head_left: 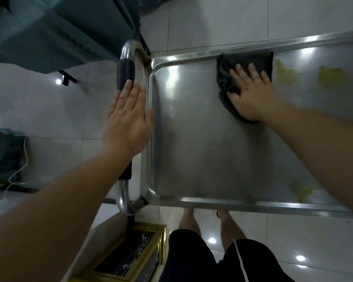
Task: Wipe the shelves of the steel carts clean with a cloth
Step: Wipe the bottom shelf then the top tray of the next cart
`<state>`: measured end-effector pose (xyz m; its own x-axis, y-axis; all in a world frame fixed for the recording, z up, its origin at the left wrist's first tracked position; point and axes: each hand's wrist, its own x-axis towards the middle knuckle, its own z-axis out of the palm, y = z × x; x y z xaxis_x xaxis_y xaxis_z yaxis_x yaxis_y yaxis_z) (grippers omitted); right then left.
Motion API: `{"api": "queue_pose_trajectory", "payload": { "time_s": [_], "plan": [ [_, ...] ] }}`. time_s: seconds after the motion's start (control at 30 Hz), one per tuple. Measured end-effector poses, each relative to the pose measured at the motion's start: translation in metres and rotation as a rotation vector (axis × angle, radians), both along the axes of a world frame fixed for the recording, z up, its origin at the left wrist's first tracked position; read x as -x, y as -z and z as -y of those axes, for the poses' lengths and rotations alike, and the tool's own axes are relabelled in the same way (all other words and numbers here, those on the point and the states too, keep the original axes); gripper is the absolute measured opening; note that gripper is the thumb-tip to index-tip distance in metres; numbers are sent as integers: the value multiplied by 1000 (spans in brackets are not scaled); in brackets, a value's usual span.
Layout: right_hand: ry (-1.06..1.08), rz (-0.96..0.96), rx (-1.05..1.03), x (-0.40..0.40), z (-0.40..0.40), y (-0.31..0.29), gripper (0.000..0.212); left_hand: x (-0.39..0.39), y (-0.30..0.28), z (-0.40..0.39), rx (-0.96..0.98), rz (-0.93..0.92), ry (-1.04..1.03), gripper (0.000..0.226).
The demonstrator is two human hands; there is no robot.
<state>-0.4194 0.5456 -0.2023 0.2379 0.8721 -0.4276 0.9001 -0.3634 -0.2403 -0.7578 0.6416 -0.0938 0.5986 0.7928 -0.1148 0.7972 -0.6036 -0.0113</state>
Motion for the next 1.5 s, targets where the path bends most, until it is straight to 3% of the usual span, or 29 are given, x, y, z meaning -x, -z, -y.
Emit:
{"api": "queue_pose_trajectory", "payload": {
  "time_s": [0.23, 0.37, 0.53, 0.7, 0.83, 0.93, 1.1, 1.33, 1.5],
  "plan": [
    [-172, 4, -39, 74, 208, -4, 76, 1, -3, 1, 26, -14, -3, 65],
    [-229, 40, -12, 76, 300, -7, 70, 1, -4, 2, 34, 6, 1, 67],
    [-338, 59, -27, 22, 260, -4, 71, -1, -3, 2, 15, -3, 10, 69],
    [-101, 44, -84, -39, 132, -2, 75, -4, -5, 3, 16, -27, 0, 68],
    [36, 53, 39, -102, 30, 2, 83, -8, -10, 5, 28, -39, -10, 67],
    [60, 43, 80, -118, 4, 4, 88, -11, -14, 6, 40, -44, -25, 64],
    [11, 32, 19, -75, 78, -3, 85, -11, -17, 7, 70, -45, -32, 66],
    [-194, 65, -17, 22, 312, -13, 75, -7, -12, 4, 61, -37, -22, 68],
    [-335, 55, 1, -9, 317, -16, 70, -5, -9, 3, 41, -42, -15, 69]
  ]
}}
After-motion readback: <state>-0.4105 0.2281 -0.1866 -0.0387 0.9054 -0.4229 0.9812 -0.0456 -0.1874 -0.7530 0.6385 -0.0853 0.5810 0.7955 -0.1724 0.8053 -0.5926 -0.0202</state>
